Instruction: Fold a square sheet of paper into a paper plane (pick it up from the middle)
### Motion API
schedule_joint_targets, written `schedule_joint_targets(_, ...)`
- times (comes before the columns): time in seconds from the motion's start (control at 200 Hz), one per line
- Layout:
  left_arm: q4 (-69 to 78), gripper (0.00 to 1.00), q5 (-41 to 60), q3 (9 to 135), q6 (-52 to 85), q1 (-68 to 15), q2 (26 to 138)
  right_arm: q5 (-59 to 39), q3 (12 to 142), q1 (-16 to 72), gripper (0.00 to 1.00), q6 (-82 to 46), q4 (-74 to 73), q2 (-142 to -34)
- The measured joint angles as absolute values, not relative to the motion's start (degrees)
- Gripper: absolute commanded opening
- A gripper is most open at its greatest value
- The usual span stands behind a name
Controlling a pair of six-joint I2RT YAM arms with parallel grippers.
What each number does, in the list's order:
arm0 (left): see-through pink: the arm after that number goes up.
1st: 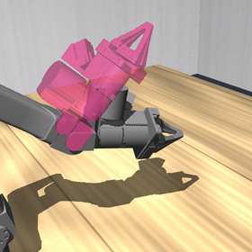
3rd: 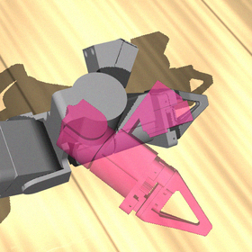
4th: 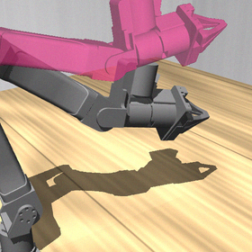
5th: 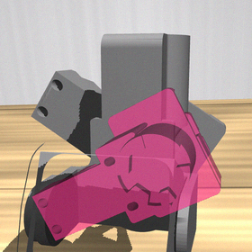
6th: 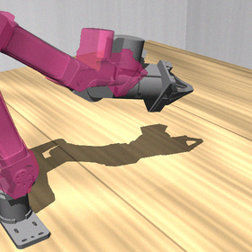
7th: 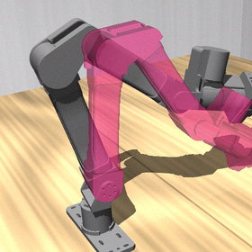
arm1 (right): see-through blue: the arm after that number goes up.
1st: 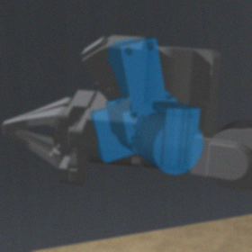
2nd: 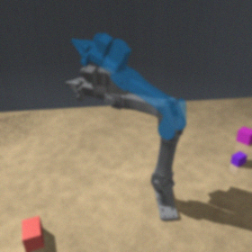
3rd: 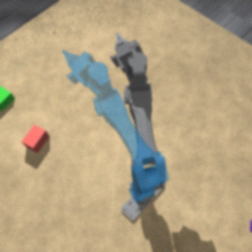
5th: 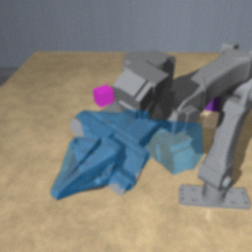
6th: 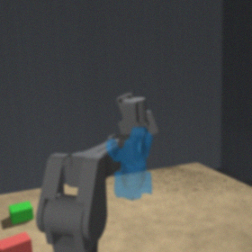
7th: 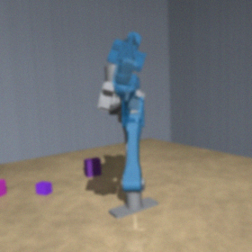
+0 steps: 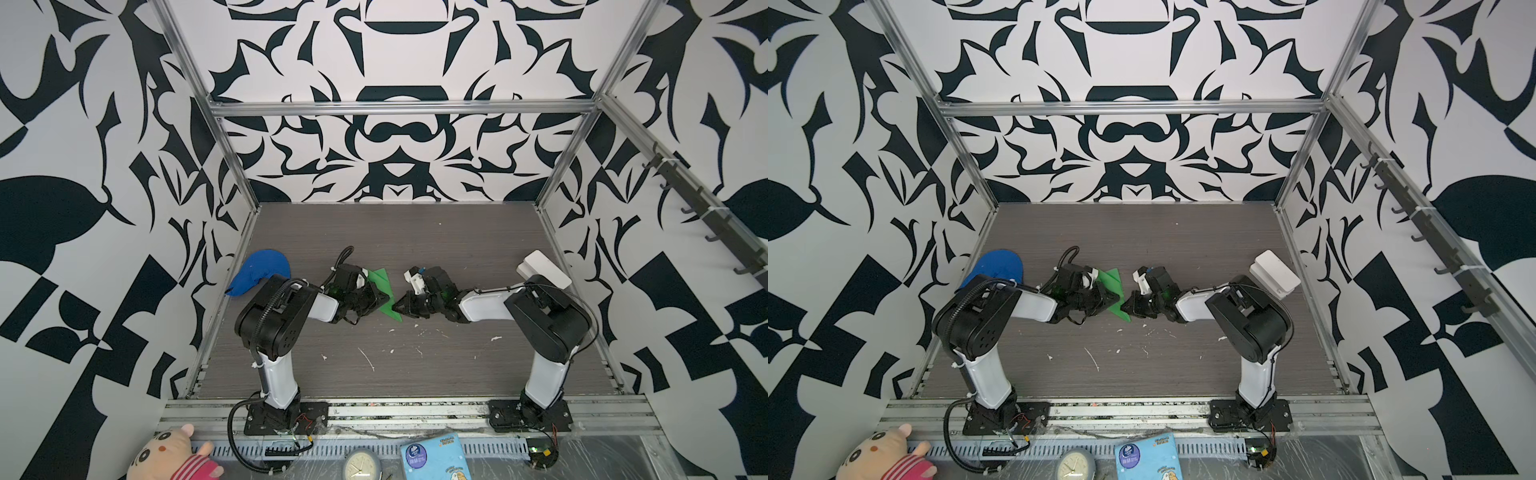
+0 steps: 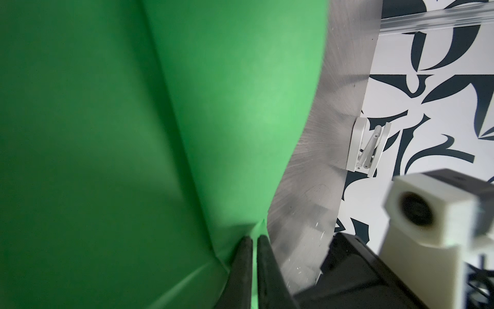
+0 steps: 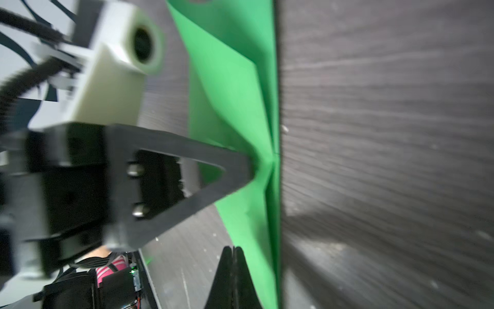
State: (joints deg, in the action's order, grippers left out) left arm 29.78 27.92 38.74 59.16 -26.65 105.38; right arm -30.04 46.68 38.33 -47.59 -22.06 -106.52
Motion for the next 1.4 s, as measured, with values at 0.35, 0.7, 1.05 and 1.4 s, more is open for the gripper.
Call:
schedule_joint_targets(0.35,29.8,0.11,27.9,38.8,59.1,-26.7,105.4,-29.7,45.6,38.2,0.0,-47.9,-22.9,-107.1)
schedule_joint_targets(0.7,29.8,0.11,27.9,38.8,59.1,-26.6,105.4,-30.7,49.1,38.2,0.0,-48.6,-24.8,-110.9)
schedule_joint_targets(1.05,29.2,0.1,27.0,38.8,59.1,-26.7,105.1,-31.1,46.0,38.3,0.0,-47.8,-23.3,-107.8)
schedule_joint_targets(1.4,26.8,0.11,26.0,39.5,59.6,-26.6,104.3,-31.5,39.6,38.0,0.0,-44.7,-15.5,-99.7)
